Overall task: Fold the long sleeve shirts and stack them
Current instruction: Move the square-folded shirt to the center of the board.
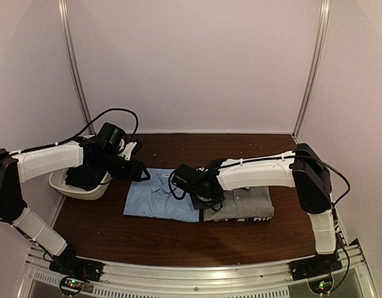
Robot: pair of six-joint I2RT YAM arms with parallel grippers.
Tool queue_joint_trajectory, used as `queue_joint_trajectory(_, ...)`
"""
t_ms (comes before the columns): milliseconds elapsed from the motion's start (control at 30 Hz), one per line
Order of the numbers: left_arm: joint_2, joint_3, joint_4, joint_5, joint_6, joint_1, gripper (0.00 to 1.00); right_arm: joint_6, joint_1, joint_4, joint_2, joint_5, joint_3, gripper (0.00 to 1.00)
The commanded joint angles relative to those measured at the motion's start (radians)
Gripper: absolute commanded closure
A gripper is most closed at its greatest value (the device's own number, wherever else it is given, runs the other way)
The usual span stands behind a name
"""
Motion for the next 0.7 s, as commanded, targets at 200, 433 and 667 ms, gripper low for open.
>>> queue_joint_trajectory(200,-0.021,-0.016,0.019,-0.158,-0.048,0.023,0.3,-0.072,-0.009,0.222,-0.128,-0.157,0.009,0.33)
queue_joint_trajectory(433,0.011,-0.052,0.048,-0.191,-0.091,0.078,0.3,-0.082,-0.026,0.311,-0.077,-0.271,0.04,0.31)
queue_joint_trajectory(667,0.066,-0.097,0.096,-0.207,-0.137,0.086,0.31,-0.081,-0.056,0.395,-0.089,-0.341,-0.053,0.29)
